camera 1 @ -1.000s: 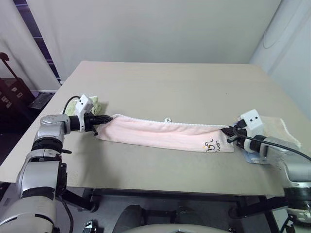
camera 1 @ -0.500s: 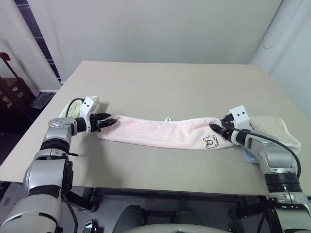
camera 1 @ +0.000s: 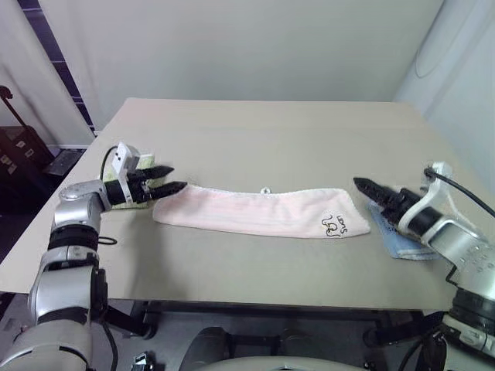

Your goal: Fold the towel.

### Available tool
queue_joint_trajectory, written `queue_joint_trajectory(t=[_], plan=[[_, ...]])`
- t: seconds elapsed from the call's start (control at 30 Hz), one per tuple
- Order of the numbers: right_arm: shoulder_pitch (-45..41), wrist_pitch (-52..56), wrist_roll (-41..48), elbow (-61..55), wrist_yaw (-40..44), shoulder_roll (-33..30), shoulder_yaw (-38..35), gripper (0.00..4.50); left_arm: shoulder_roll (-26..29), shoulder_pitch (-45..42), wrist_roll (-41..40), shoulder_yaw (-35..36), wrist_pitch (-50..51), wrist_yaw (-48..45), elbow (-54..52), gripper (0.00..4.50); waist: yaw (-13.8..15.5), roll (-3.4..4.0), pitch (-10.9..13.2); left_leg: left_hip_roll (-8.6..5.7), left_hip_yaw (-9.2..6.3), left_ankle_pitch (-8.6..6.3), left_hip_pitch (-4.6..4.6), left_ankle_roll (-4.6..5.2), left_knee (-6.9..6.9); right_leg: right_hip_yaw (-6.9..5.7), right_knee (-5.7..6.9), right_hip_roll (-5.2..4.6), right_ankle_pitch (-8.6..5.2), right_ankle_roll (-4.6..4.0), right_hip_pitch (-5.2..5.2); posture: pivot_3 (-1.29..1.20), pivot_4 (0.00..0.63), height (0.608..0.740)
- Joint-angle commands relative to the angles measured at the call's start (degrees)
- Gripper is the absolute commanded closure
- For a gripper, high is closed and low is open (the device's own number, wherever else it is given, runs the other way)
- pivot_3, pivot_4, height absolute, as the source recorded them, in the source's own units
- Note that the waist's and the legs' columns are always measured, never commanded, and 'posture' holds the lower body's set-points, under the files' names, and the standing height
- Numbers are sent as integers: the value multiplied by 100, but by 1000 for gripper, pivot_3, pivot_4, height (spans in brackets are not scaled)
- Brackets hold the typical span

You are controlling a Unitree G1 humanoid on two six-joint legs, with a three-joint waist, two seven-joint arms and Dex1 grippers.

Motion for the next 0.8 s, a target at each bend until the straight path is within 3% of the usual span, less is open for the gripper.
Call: queue_joint_trajectory(t=[0.03, 0.2, 0.43, 0.8], plan=[[136, 951, 1123, 66, -747, 189, -749, 215, 64, 367, -74, -153, 81, -102, -776, 220, -1, 3, 1, 0, 0, 0, -1, 0, 0, 0, 0, -2, 0, -1, -1, 0, 0, 740], [397, 1491, 2161, 498, -1769, 249, -1236, 215, 39, 975, -164, -284, 272, -91, -1536, 220, 13, 9, -3, -1, 4, 0, -1, 0, 0, 0, -3, -6, 4, -9, 2, 0, 0, 740], [525, 1240, 2802, 930, -2845, 330, -950, 215, 110, 1595, -327, -391, 821, -55, -2359, 220, -56, 29, -14, 0, 7, 1, -1, 1, -1, 1, -7, -5, 4, -8, 2, 0, 0, 740], [-367, 157, 2458, 2007, -3265, 518, -243, 215, 65, 1552, -309, -492, 1095, 358, -2456, 220, -134, 24, -17, 8, 43, 25, 12, 44, 0, 13, -17, -6, 19, -23, 9, 0, 0, 740]])
